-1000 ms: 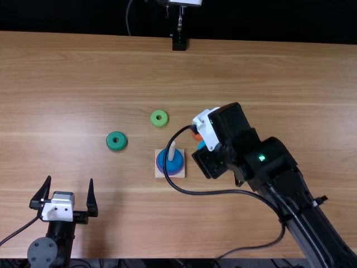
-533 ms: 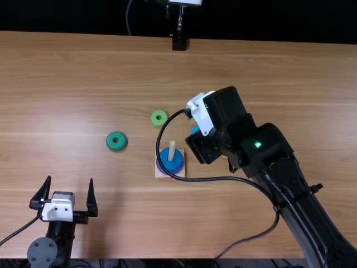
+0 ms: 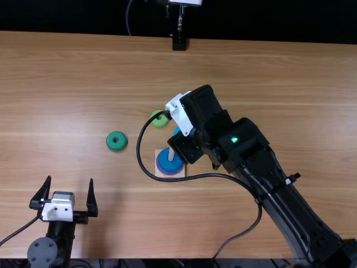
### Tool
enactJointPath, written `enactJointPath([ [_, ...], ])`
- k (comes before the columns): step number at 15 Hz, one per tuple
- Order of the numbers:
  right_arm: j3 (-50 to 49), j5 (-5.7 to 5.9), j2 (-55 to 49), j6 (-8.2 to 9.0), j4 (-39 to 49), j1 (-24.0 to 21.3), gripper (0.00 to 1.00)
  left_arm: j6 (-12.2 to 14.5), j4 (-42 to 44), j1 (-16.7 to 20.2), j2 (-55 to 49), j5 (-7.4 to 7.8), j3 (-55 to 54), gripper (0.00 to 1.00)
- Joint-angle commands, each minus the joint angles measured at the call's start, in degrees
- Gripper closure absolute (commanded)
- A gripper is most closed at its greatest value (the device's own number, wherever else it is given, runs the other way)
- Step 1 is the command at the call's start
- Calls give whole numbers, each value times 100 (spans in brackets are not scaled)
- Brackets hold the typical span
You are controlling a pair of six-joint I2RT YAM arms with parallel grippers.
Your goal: Build the Hanoi tower: stack the rings onto the peg from bottom to top in this color order: purple, dark blue, light blue, dark green, light green, yellow, orange.
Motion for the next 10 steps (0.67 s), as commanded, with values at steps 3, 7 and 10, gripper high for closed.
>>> enactJointPath([
  [3, 322, -44, 152, 17, 13, 237, 100, 46, -109, 41, -67, -16, -71, 0],
  [7, 366, -44, 337, 17, 55, 316, 100, 46, -109, 41, -67, -16, -71, 0],
  [10, 357, -44, 416, 17, 87, 316, 100, 46, -109, 41, -67, -16, -71, 0],
])
